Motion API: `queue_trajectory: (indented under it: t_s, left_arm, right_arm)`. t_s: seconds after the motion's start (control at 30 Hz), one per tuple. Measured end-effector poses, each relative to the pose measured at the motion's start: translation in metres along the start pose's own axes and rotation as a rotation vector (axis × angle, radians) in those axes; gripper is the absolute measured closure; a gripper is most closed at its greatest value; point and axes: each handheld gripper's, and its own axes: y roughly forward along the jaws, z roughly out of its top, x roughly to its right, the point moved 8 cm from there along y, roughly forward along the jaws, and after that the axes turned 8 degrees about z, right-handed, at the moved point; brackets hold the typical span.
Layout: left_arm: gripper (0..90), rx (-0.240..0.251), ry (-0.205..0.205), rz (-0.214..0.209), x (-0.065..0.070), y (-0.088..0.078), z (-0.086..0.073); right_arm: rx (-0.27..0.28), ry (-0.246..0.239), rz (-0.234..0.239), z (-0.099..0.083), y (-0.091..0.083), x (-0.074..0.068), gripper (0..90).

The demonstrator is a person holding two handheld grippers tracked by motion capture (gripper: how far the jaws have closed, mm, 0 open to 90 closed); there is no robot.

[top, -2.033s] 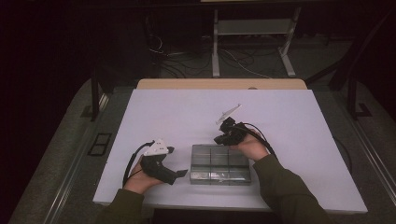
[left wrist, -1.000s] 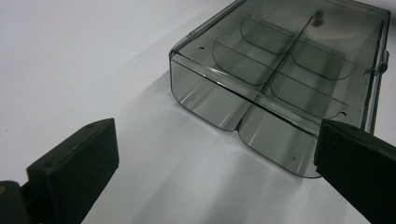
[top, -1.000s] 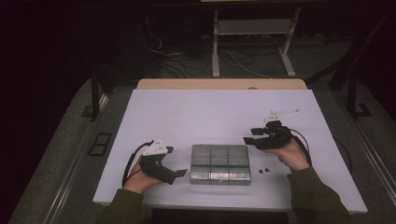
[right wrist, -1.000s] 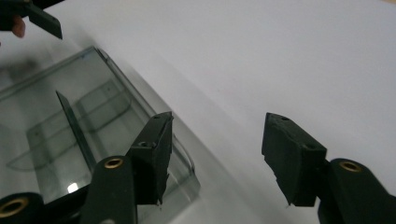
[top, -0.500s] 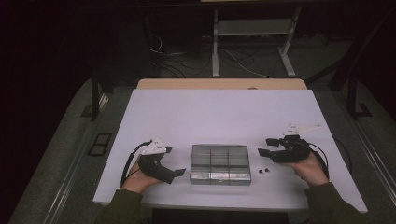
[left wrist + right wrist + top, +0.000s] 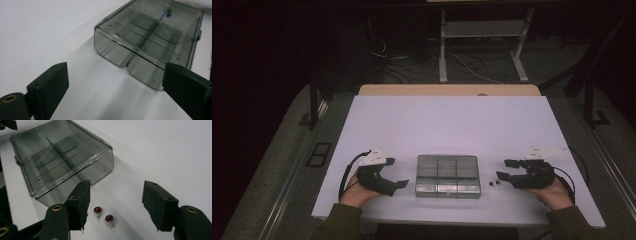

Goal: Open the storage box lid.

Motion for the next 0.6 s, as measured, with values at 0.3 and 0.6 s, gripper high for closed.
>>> queue_trajectory:
  t_s: [0.3,0.6]
  left_arm:
    - [24.7,0.001,-0.006,-0.014,0.010,-0.011,-0.006]
    - [53.7,-0.007,0.012,-0.062,0.022,-0.015,-0.012]
  right_arm:
    - [-0.011,-0.005,0.032,-0.014,-0.001,-0.015,38.6]
    - [-0.028,-0.006,0.052,-0.021,0.003,-0.022,38.6]
